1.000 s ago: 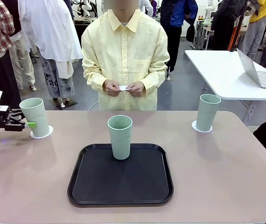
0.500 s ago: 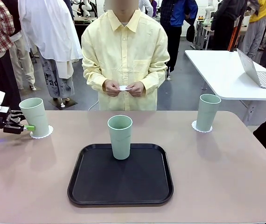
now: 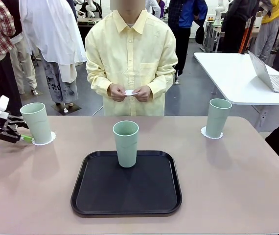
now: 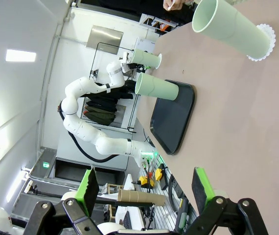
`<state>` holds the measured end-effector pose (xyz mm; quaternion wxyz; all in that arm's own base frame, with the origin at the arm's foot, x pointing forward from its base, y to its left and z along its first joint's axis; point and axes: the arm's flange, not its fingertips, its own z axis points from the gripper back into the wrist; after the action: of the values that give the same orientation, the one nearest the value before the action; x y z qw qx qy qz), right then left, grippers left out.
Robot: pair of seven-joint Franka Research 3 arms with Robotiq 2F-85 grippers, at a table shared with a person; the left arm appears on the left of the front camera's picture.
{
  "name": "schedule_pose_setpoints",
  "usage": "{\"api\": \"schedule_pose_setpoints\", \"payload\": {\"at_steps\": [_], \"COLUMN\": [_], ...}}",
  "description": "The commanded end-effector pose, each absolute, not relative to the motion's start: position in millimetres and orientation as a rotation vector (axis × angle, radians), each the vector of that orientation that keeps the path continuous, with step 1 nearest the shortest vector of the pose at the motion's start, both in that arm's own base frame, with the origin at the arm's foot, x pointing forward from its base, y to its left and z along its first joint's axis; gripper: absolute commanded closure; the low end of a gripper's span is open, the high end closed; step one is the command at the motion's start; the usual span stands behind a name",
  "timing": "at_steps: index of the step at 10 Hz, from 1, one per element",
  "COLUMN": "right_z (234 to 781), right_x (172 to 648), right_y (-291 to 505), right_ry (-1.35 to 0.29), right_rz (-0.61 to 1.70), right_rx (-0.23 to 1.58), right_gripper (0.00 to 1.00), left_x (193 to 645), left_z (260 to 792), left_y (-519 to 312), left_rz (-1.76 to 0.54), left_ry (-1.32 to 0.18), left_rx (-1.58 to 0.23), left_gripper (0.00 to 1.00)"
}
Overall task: Place coasters on the table and set cups on them.
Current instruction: Take one Reusable plastic cup from the Flat Tray and place it on a coaster set by the human.
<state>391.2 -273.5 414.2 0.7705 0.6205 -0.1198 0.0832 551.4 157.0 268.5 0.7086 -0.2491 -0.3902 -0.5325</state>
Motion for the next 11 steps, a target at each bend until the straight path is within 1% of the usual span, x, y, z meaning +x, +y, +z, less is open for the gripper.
{"api": "schedule_pose_setpoints", "payload": {"at_steps": [1, 3, 4, 5, 6, 7, 8, 10, 11], "right_z": [414.2, 414.2, 414.2, 414.2, 414.2, 414.2, 414.2, 414.2, 414.2], "right_x": [390.8, 390.8, 390.8, 390.8, 390.8, 390.8, 390.8, 390.8, 390.8], "right_y": [-273.7, -273.7, -273.7, -273.7, -273.7, -273.7, -273.7, -273.7, -273.7], "right_ry": [-0.258, -0.258, -0.258, -0.258, -0.258, -0.258, -0.258, -0.258, -0.258], "right_rz": [0.176, 0.176, 0.176, 0.176, 0.176, 0.176, 0.176, 0.176, 0.176], "right_rx": [1.346, 1.346, 1.346, 1.346, 1.346, 1.346, 1.346, 1.346, 1.346], "right_gripper": [0.0, 0.0, 0.0, 0.0, 0.0, 0.0, 0.0, 0.0, 0.0], "left_x": [535.6, 528.5, 523.7, 515.2, 511.9, 503.1, 493.2, 480.2, 474.4], "left_z": [300.4, 327.0, 345.1, 368.3, 384.1, 404.9, 429.2, 467.6, 483.8], "left_y": [157.2, 163.0, 160.6, 151.8, 146.9, 136.6, 128.8, 110.1, 102.0], "left_rz": [-1.2, -1.202, -1.18, -1.09, -1.04, -1.023, -1.051, -1.041, -1.049], "left_ry": [-0.791, -0.691, -0.688, -0.692, -0.665, -0.627, -0.627, -0.507, -0.459], "left_rx": [-0.424, -0.302, -0.296, -0.284, -0.255, -0.142, -0.1, 0.021, 0.033], "left_gripper": [0.0, 0.0, 0.0, 0.0, 0.0, 0.0, 0.0, 0.0, 0.0]}}
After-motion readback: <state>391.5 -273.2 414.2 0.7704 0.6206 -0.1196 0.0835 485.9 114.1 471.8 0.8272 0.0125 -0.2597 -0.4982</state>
